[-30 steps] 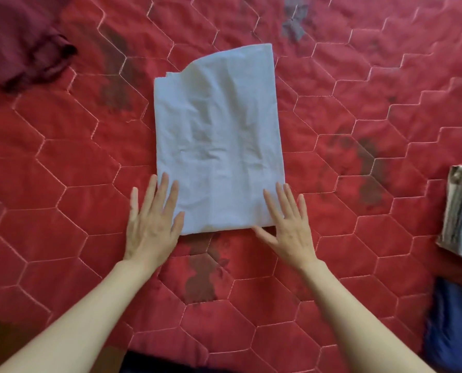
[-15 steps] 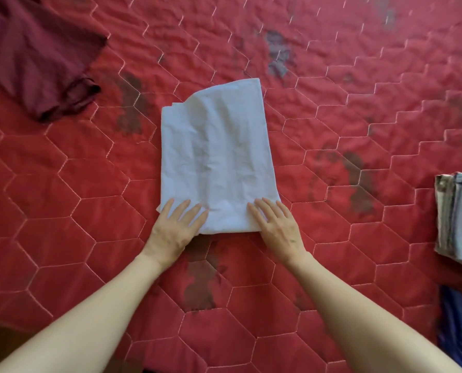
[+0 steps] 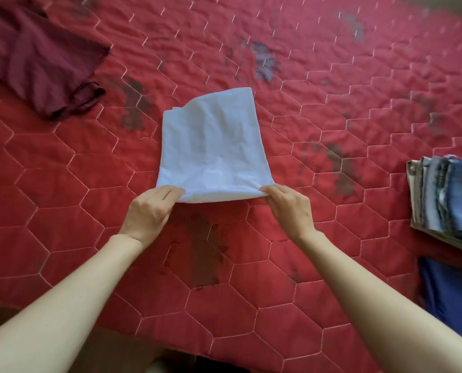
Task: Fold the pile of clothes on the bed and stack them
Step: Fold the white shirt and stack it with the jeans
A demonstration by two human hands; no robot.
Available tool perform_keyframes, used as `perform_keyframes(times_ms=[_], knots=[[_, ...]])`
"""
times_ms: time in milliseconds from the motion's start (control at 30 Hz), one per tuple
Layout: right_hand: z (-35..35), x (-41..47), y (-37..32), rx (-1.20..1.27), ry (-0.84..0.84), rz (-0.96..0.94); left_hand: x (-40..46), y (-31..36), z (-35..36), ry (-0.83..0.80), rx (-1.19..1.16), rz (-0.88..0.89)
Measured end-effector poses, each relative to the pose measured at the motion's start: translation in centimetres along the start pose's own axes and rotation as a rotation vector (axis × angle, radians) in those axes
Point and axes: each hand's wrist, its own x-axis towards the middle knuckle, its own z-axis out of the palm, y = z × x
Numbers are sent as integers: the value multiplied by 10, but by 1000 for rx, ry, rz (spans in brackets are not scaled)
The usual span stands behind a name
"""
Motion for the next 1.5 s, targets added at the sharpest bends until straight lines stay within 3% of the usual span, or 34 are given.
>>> perform_keyframes(times_ms=[233,533,700,967,1067,1233,1333,1400,1500], knots=[[-49,-58,-35,44,-100,31,-40,24,-64,-171,-163,39],[-121,-73,-58,292,-417,234,-49,36,-136,-338,-552,-247],[-118,-38,-57,378,-388,315,-23,21,-129,-367,-596,-377],[-44,71,-21,413,-296,414,40,-39,-60,-225,-669,-713],[-7,97,1,358,-352,485,57,-54,-26,-260,-631,-797],[43,102,22,286,-447,545,62,-54,27,-455,-414,-833],[54,92,17,259,-368,551,59,-47,36,-432,-287,-890],[55,84,1,185,-231,482,55,-37,35,-350,-128,-824],[58,71,-34,139,-70,277,49,-14,39,-242,-11,-522]])
